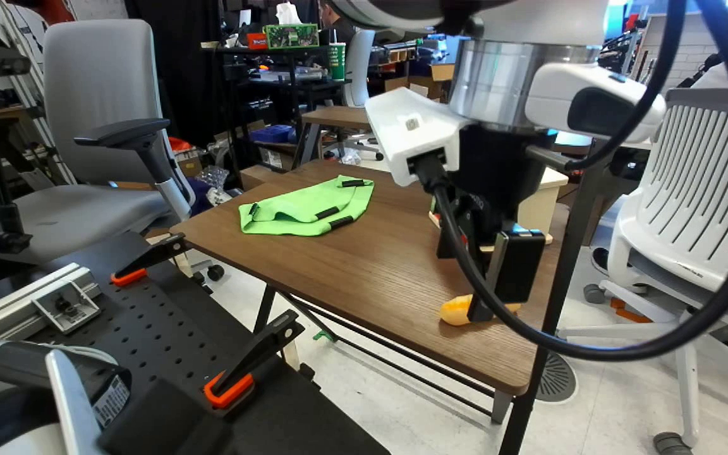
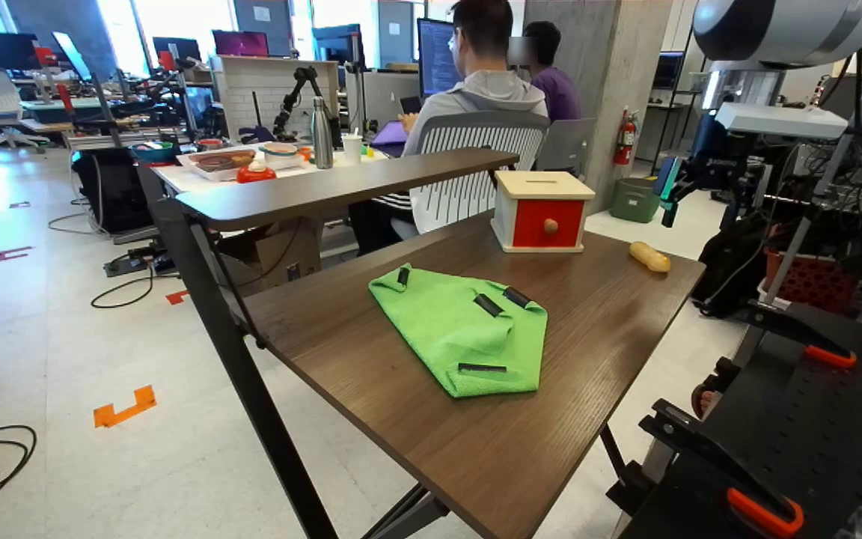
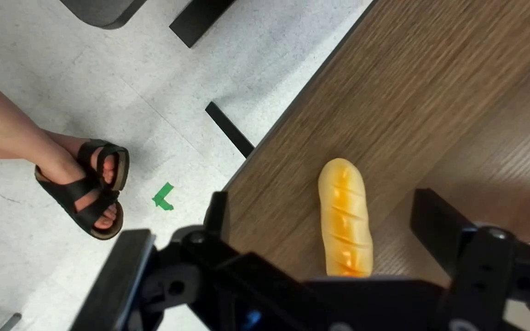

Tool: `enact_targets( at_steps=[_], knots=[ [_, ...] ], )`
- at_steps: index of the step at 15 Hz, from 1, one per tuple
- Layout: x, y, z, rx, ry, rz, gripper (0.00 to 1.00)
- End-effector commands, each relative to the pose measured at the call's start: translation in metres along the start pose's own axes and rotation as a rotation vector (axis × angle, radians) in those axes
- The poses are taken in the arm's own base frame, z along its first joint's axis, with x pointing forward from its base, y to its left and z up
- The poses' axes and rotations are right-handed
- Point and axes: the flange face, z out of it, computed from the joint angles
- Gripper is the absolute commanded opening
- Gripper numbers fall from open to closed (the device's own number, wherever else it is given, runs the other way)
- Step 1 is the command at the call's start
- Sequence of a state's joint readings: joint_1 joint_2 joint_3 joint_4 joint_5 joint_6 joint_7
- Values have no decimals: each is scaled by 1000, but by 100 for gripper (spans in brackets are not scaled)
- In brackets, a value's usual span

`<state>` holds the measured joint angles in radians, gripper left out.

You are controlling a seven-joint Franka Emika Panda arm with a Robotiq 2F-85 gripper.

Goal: Move the object forward toward the left

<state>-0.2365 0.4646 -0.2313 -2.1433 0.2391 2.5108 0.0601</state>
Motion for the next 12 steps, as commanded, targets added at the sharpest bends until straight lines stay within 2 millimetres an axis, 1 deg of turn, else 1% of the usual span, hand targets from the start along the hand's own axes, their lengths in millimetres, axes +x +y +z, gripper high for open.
enact_targets(
  at_steps=[1,6,12],
  knots=[
    [25,-3,14,-21,-40,40,100],
    [48,-14,32,-43,-18,63,100],
    [62,-23,50,-78,-3,80,100]
  ],
)
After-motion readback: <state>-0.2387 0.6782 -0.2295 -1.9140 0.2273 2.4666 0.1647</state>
